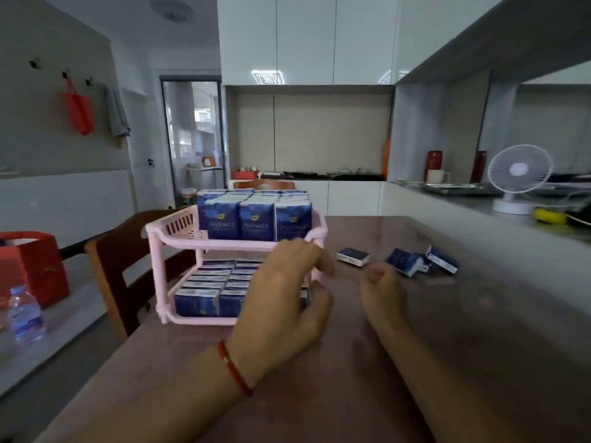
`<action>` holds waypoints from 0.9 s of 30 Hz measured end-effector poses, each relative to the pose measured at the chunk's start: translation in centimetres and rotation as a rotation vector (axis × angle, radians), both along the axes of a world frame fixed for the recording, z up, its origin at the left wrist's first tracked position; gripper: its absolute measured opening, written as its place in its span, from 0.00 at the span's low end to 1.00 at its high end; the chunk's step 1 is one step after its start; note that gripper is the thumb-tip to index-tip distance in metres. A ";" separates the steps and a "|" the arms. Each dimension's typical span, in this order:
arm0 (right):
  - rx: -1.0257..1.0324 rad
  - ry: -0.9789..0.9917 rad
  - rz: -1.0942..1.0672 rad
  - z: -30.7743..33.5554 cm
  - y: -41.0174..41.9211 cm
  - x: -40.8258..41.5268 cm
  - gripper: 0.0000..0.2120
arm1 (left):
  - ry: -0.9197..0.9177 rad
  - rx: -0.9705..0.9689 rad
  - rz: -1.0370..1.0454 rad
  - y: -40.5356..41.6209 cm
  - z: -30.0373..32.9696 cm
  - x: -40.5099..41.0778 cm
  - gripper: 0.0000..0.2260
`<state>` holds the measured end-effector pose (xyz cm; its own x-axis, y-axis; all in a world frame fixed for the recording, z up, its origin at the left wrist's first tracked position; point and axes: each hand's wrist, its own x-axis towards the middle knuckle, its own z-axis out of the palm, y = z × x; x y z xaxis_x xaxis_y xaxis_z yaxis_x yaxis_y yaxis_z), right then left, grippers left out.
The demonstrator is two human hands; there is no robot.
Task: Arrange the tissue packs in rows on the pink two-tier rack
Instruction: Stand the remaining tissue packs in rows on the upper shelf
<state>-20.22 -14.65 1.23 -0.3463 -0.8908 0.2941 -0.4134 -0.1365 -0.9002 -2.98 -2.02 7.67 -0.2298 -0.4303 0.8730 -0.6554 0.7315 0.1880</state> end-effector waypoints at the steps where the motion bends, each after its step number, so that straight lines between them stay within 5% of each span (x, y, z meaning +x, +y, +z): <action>1: 0.050 0.068 0.005 -0.5 -0.5 -1.0 0.16 | -0.047 0.088 -0.039 -0.4 -1.5 -1.6 0.10; 5: 0.241 0.377 0.113 0.0 -2.4 -4.3 0.20 | -0.261 0.243 -0.078 -3.1 -6.3 -4.7 0.13; 9: 0.246 0.640 0.208 0.9 -5.7 -5.1 0.22 | -0.215 0.420 -0.090 -5.1 -8.0 -4.8 0.14; 20: 0.165 0.952 0.152 -1.1 -17.4 -3.7 0.23 | -0.211 0.465 -0.181 -5.9 -8.9 -4.1 0.15; 27: 0.165 0.856 0.165 0.1 -15.4 -4.5 0.19 | -0.185 0.536 -0.157 -5.8 -8.4 -3.9 0.15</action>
